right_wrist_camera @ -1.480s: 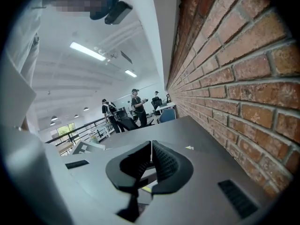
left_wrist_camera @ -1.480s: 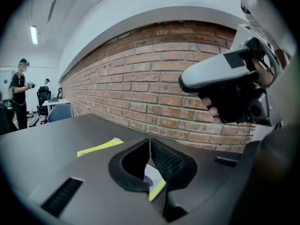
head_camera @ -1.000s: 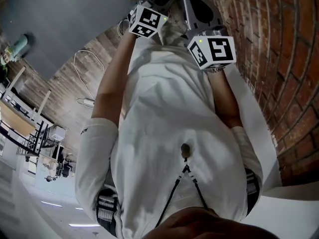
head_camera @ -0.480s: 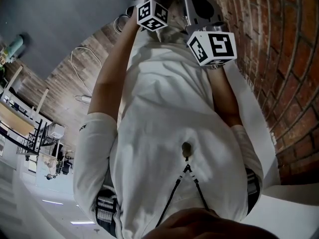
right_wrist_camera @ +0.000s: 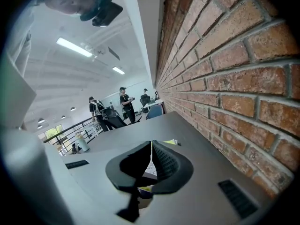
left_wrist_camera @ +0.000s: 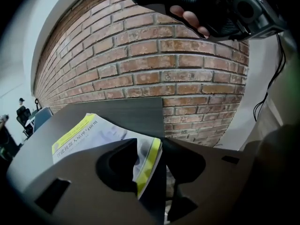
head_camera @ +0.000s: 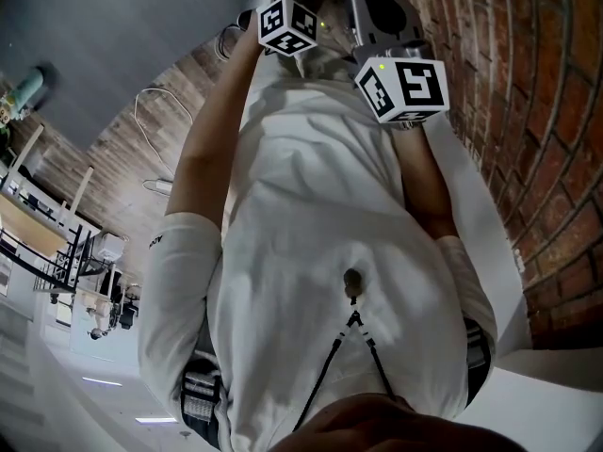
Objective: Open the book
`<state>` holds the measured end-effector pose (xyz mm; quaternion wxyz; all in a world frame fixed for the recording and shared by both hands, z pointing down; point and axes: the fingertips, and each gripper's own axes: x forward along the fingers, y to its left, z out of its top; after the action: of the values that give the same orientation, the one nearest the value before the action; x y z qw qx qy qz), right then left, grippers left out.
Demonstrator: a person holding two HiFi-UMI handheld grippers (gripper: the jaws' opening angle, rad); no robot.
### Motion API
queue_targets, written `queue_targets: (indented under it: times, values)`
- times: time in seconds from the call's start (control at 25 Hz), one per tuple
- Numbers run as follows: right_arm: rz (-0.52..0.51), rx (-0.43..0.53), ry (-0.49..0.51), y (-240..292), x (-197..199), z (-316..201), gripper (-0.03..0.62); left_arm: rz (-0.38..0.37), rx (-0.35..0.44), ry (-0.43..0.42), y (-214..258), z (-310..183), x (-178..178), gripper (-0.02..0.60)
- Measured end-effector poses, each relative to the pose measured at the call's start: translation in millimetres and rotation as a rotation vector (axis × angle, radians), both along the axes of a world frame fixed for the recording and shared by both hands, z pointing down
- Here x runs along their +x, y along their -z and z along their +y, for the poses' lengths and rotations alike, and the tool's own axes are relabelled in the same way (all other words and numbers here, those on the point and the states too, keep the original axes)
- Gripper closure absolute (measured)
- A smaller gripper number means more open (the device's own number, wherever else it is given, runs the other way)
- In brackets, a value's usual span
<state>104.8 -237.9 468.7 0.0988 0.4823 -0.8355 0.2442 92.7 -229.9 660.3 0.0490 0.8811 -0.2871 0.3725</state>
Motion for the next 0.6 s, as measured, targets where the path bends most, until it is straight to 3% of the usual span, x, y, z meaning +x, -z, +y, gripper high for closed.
queue_targets:
  times: [0.48,0.6]
  values:
    - [0.004,-0.005,0.009,-2.3,-6.2,6.2,0.556,0.041,-0.005,0.057,8.4,-0.8,-9.8,0.448]
    - [0.006,-0.003,0.007,-1.5,-6.2,5.4,0.556,0.045,-0.021,0.113,5.4,-2.0,-17.8,0.497]
